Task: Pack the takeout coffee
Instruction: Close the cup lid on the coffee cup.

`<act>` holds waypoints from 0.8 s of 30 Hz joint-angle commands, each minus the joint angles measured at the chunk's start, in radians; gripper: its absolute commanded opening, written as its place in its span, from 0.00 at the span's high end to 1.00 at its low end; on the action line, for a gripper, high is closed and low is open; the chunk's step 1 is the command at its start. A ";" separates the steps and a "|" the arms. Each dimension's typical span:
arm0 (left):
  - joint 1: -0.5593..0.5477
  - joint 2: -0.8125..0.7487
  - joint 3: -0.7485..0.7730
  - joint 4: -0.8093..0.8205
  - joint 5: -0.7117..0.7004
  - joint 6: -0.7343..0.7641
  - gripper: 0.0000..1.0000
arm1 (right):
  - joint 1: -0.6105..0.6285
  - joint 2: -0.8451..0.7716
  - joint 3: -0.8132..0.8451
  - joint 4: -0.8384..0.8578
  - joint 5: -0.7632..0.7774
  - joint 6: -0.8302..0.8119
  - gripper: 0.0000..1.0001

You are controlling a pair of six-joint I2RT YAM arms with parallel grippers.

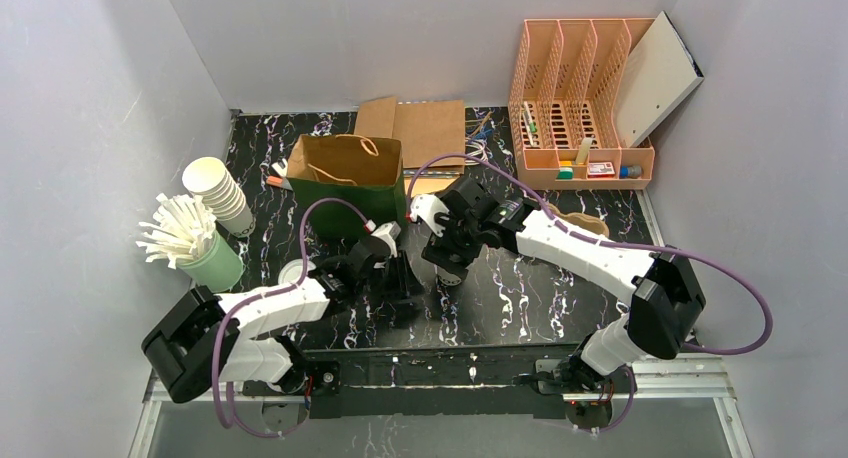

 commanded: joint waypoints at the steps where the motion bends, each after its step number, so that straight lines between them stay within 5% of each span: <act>1: 0.007 -0.040 0.066 -0.072 -0.035 0.039 0.75 | 0.005 -0.004 0.013 -0.024 -0.013 0.016 0.02; 24: 0.007 -0.187 0.274 -0.362 -0.099 0.129 0.70 | 0.004 -0.036 0.100 -0.024 0.007 0.162 0.02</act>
